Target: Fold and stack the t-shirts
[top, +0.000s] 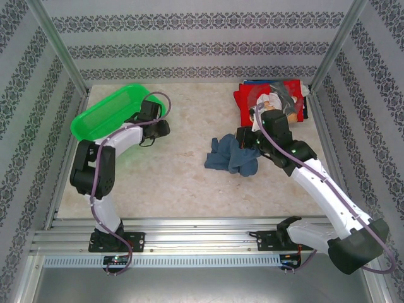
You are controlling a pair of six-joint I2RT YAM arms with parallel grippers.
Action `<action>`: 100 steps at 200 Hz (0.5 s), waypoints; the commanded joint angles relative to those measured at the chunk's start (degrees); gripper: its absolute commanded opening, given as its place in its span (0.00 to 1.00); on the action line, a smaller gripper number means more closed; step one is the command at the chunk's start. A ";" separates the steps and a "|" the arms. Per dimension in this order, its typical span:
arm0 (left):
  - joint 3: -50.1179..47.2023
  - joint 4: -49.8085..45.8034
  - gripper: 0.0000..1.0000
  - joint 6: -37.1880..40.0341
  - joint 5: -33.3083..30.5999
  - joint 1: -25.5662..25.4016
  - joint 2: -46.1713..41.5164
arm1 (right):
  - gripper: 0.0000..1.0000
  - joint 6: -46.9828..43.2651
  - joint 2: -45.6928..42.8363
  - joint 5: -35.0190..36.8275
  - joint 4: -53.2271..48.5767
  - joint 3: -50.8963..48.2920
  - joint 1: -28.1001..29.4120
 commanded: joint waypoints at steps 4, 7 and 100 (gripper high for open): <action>5.87 -2.71 0.37 3.70 -2.77 3.17 5.03 | 0.00 1.12 -0.73 0.47 2.39 -1.10 1.12; 6.35 -2.66 0.37 4.10 -2.92 3.35 5.39 | 0.00 1.20 -0.63 0.40 2.56 -1.23 1.23; 18.50 -5.62 0.40 11.88 -8.53 9.43 13.20 | 0.00 1.40 5.82 1.09 5.66 -1.62 5.34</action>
